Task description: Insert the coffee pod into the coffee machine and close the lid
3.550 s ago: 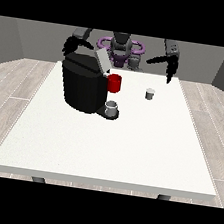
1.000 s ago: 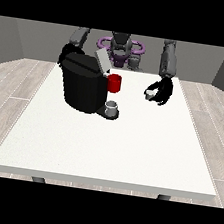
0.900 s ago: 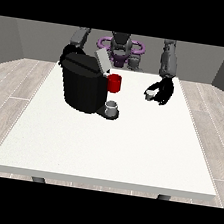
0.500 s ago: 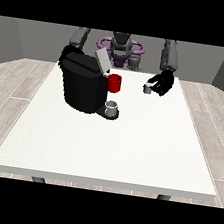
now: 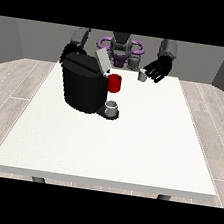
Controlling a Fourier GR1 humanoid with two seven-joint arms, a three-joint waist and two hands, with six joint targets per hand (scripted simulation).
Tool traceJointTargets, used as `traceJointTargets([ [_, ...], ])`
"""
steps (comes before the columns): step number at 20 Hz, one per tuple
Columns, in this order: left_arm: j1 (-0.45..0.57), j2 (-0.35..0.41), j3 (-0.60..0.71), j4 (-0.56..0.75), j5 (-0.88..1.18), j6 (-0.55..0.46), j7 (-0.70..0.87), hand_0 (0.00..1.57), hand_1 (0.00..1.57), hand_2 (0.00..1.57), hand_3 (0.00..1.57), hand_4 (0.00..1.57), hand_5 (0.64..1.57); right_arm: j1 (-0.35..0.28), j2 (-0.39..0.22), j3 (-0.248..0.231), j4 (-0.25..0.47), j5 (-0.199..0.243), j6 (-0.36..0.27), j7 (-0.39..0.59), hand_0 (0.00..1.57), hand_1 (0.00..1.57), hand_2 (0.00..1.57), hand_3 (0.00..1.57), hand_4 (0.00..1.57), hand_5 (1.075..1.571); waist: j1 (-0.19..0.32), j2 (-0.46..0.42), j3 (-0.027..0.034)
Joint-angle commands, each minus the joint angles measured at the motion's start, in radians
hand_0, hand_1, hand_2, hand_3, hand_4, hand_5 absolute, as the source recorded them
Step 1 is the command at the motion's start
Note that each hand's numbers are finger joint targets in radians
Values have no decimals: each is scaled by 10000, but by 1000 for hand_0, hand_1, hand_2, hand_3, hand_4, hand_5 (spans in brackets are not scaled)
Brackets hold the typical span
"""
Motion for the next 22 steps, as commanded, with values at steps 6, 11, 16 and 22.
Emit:
traceJointTargets([
  [6, -1158, 336, 416, -195, -57, -461, 598, 1253, 1253, 1328, 1281, 537, 1571, -382, -55, -36, -247, -266, 228, -112, 0, 0, 0, 0, 500, 1571, -464, 351, -3],
  [11, -1980, 1165, 1075, 228, 26, -237, 434, 1017, 1017, 1206, 1226, 503, 1571, -161, 159, 717, -1051, 164, 237, 45, 0, 0, 0, 0, 508, 1571, -1404, 846, -7],
  [16, -2876, 1129, 1303, 269, 313, -946, 1274, 1239, 1239, 1262, 1198, 476, 1571, -418, 92, 587, -916, 190, -138, 487, 0, 0, 0, 0, 509, 1571, -1272, 782, -2],
  [22, -3498, 1359, 1458, 471, 156, -392, 847, 1278, 1278, 1332, 1265, 519, 1571, -1217, -129, 456, -1384, 387, -334, 337, 0, 0, 0, 0, 520, 1571, -1773, 2008, -3],
])
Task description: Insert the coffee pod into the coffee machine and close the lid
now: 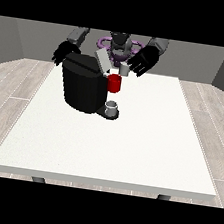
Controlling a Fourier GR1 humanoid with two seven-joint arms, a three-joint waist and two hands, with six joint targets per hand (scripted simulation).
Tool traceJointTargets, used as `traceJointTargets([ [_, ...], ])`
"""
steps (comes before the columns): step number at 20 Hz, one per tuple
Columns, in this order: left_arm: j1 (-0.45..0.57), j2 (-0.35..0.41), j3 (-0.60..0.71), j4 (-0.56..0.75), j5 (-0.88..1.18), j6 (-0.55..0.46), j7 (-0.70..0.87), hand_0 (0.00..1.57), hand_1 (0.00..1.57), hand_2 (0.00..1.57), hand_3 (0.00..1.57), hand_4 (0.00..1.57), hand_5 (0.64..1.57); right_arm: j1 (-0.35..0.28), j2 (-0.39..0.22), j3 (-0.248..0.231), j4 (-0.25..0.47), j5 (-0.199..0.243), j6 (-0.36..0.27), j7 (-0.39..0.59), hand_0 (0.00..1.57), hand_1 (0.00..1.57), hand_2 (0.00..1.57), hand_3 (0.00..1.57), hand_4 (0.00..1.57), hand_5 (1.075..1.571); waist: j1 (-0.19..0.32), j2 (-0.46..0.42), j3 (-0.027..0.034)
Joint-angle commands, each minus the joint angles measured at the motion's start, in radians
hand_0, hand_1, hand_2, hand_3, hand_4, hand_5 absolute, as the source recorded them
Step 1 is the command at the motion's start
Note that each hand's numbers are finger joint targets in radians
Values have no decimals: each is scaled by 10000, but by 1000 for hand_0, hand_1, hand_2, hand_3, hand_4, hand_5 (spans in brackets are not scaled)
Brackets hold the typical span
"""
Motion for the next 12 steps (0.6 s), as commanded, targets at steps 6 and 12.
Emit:
traceJointTargets([
  [6, -392, -150, -108, 56, -260, 210, 43, 1277, 1277, 1303, 1236, 488, 1571, 161, -193, -249, 67, -120, 174, -544, 0, 0, 0, 0, 519, 1571, -112, 405, 1],
  [12, -758, -123, 6, 326, -244, 20, 268, 1305, 1305, 1326, 1229, 500, 1571, -186, -320, -387, -57, -315, 306, -258, 0, 0, 0, 0, 530, 1571, -231, 606, 1],
])
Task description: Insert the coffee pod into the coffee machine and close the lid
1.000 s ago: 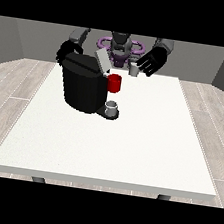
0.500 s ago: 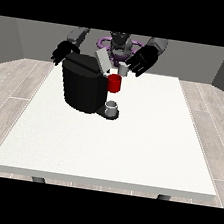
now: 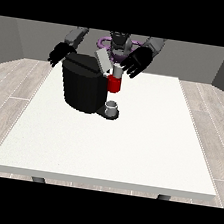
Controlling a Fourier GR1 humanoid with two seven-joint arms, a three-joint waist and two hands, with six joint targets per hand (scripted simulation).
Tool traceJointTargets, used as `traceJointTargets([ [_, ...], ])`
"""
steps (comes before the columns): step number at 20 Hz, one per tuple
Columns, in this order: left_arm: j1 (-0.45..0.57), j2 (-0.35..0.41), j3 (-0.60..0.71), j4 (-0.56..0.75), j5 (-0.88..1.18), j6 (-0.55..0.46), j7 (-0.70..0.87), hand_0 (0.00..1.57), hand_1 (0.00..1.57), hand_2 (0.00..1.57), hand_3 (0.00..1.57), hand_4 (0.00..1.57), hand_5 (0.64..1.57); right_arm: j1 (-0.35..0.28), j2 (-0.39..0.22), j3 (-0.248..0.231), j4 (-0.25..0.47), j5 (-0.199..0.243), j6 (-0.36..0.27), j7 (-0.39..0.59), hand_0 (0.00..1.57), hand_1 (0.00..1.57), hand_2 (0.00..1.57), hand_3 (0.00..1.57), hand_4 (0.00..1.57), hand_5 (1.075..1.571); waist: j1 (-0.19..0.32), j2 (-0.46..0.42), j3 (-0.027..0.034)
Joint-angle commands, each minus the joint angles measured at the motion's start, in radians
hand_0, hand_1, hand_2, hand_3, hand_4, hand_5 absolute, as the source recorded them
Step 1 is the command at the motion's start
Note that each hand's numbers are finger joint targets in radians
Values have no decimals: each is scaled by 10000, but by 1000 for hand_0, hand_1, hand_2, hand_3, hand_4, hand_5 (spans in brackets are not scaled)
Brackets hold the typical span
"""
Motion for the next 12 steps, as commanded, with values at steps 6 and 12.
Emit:
traceJointTargets([
  [6, -90, -454, -261, 71, -332, 342, -27, 1251, 1251, 1294, 1208, 506, 1571, -92, 487, 171, -11, 13, -453, -111, 0, 0, 0, 0, 499, 1571, 110, 129, -2],
  [12, -270, 168, -18, 265, -231, -86, -452, 1203, 1203, 1272, 1200, 500, 1571, -138, -130, -139, -239, -131, 17, -5, 0, 0, 0, 0, 481, 1571, -18, 341, -3],
])
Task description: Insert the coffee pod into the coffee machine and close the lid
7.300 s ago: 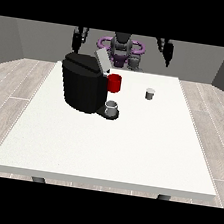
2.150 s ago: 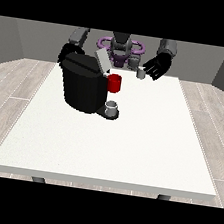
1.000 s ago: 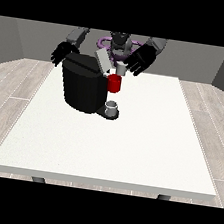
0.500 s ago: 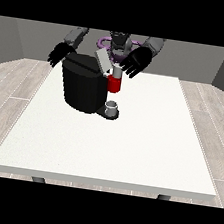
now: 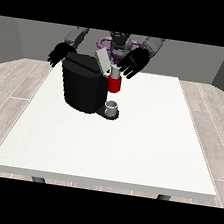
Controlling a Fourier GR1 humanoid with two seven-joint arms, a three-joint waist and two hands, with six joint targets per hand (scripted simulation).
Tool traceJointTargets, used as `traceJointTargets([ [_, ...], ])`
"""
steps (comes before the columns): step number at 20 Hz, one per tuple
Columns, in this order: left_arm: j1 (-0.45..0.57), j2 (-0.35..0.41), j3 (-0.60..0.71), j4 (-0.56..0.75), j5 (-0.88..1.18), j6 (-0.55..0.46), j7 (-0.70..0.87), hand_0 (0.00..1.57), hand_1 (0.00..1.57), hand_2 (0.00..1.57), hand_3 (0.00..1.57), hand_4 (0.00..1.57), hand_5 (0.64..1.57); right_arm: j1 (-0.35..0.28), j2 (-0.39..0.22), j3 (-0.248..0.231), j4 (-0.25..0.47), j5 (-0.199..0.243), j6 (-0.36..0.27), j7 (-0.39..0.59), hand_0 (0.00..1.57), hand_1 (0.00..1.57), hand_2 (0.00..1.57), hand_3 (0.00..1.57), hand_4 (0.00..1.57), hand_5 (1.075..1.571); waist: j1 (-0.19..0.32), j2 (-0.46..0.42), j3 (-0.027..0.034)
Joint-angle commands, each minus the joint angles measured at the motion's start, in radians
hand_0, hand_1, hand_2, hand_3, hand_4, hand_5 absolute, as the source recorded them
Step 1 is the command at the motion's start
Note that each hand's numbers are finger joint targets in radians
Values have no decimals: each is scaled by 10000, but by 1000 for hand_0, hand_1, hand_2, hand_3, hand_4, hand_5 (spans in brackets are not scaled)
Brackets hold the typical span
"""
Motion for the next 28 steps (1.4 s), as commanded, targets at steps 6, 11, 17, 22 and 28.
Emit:
traceJointTargets([
  [6, -188, -391, -189, -13, -269, 169, 369, 1164, 1164, 1239, 1182, 492, 1571, 205, 243, 3, 366, 154, -252, -628, 0, 0, 0, 0, 448, 1571, 202, 11, 4],
  [11, 80, 124, 173, 459, -141, 205, -223, 1236, 1236, 1279, 1197, 487, 1571, 270, 129, 92, -458, -47, -84, 14, 0, 0, 0, 0, 445, 1571, -228, 313, -2],
  [17, 446, -281, 39, 524, -230, 324, -243, 1196, 1196, 1240, 1142, 466, 1571, 383, 11, 207, -520, 144, -119, 282, 0, 0, 0, 0, 364, 1571, -108, 64, -3],
  [22, -8, -218, -99, 318, -279, -239, -90, 1152, 1152, 1178, 1020, 450, 1571, 37, -322, -373, -5, -232, 119, -1, 0, 0, 0, 0, 401, 1571, 130, 43, 1],
  [28, -88, 70, -150, 286, -491, -159, -338, 1066, 1066, 1116, 945, 380, 1571, 94, 209, -155, 123, -40, -295, -554, 0, 0, 0, 0, 477, 1571, 329, 365, 2],
])
